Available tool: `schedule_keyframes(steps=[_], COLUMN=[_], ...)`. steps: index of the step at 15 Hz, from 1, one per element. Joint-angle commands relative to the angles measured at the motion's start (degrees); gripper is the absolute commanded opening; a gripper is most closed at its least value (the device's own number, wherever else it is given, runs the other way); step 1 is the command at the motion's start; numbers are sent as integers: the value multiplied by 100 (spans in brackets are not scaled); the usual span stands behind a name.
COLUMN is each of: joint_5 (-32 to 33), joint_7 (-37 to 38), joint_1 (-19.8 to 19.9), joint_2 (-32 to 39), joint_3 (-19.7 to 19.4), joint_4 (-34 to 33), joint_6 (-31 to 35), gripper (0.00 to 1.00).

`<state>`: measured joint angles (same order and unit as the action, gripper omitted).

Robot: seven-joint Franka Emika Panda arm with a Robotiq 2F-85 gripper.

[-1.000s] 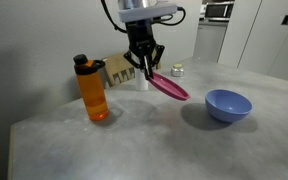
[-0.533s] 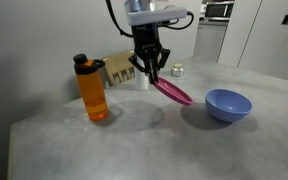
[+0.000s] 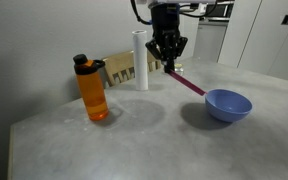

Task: Put the pink plate on the blue bowl

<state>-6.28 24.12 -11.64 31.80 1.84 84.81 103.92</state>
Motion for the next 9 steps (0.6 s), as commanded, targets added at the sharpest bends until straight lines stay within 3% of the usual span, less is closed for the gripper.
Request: schedule_keyframes(steps=[1,9], joint_5=[-190,-205], joint_7=[-503,-701], joint_1=[273,629], joint_2=[-894,-1761], joint_3=[74,-41], joint_4=[1175,2357], joint_6=[151,-43], gripper=[3,3])
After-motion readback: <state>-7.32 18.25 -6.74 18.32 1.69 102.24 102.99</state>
